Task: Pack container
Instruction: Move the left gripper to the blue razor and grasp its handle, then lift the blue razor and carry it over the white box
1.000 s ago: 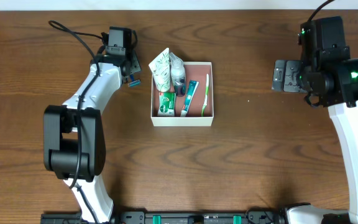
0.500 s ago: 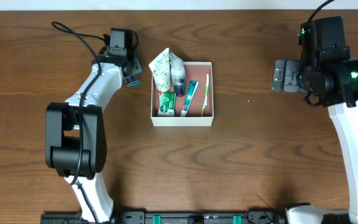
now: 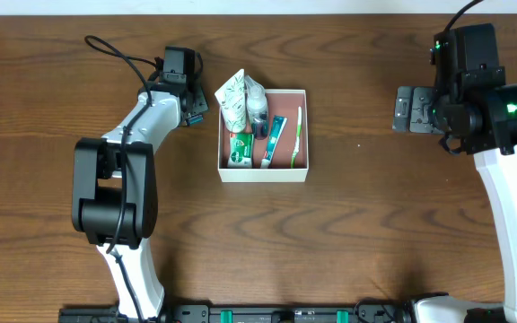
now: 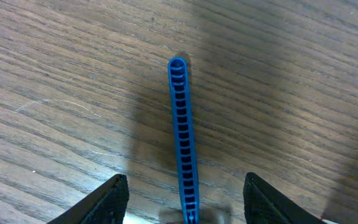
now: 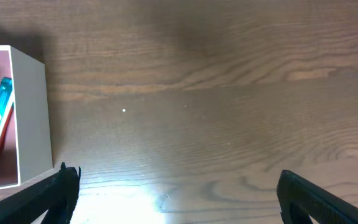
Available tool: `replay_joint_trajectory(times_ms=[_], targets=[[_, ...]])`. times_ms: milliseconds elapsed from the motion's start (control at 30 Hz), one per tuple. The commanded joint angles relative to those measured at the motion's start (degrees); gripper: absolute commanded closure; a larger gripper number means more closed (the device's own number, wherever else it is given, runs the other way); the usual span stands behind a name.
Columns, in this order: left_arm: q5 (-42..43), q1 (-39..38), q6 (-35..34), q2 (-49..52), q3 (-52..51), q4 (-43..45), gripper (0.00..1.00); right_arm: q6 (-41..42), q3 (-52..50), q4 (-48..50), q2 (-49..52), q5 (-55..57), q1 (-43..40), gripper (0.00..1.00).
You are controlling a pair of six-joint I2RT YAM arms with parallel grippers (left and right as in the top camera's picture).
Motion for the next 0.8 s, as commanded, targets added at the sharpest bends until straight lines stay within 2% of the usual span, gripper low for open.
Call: replay_joint_trajectory(times_ms=[0, 600, 633, 767], targets=[[0.2, 0.0, -0.8, 1.1, -0.2, -0.1, 0.4, 0.9, 0.7, -0.1, -0.3, 0.8, -0.2, 0.01], [0.3, 0.0, -0.8, 3.3, -0.8, -0.6, 0.41, 0.9, 0.7, -0.1, -0.3, 0.8, -0.2, 0.01], [0.3, 0.0, -0.8, 3.3, -0.7, -0.6, 0.42, 0.9, 0.7, -0.1, -0.3, 0.8, -0.2, 0.01], [0.3, 0.0, -0.7, 3.4, -0.8, -0.7, 0.6, 0.9, 0.7, -0.1, -0.3, 0.8, -0.2, 0.01]])
